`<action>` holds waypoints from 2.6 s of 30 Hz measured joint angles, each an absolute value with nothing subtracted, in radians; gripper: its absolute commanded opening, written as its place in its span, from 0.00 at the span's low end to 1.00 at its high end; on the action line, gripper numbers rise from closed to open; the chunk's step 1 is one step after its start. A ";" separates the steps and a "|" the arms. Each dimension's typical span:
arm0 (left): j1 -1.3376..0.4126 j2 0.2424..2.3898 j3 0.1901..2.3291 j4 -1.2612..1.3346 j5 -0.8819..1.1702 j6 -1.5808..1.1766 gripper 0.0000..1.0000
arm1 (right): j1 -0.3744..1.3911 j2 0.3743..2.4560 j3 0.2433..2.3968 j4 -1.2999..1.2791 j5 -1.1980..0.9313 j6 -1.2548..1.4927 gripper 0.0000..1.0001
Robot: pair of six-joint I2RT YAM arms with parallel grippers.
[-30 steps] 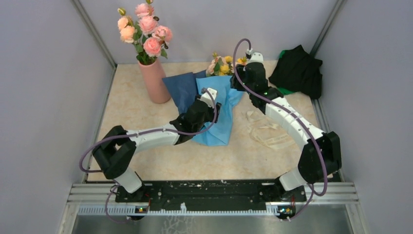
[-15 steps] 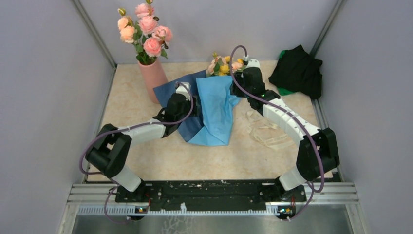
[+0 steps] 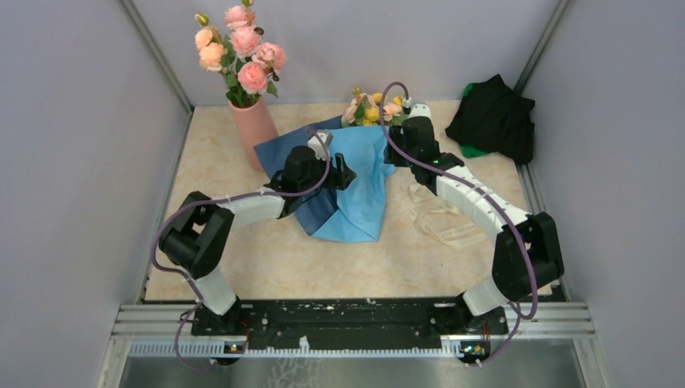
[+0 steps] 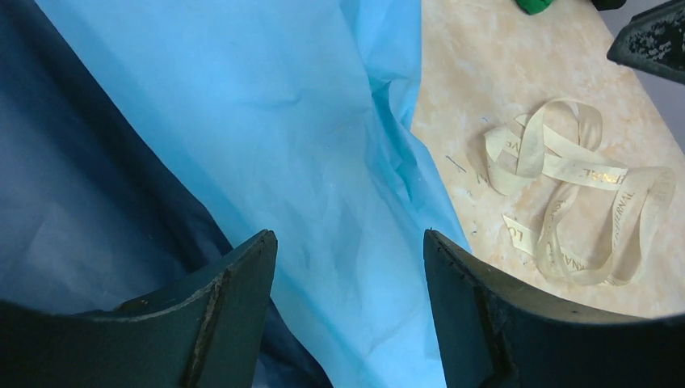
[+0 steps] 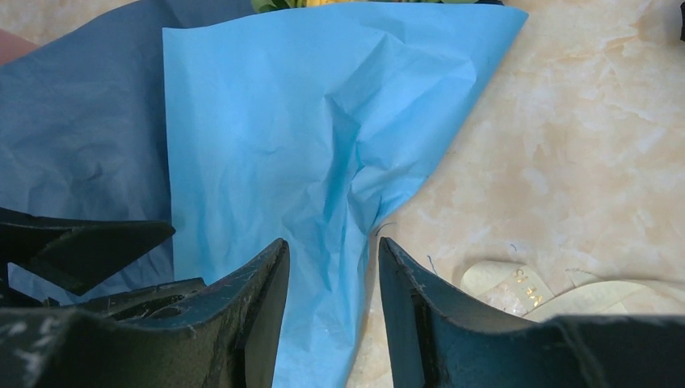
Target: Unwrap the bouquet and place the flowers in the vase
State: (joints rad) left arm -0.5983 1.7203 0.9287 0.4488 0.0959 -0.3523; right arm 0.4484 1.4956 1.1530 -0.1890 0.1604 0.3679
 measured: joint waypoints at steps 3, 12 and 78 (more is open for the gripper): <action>-0.597 1.743 0.941 0.450 0.102 -0.355 0.73 | 0.446 1.491 1.139 -0.190 0.163 0.366 0.45; -0.588 1.758 0.941 0.442 0.078 -0.355 0.73 | 0.431 1.491 1.126 -0.200 0.165 0.359 0.45; -0.899 2.012 1.305 0.472 0.252 -0.371 0.60 | 0.414 0.911 1.039 -0.333 0.280 0.359 0.43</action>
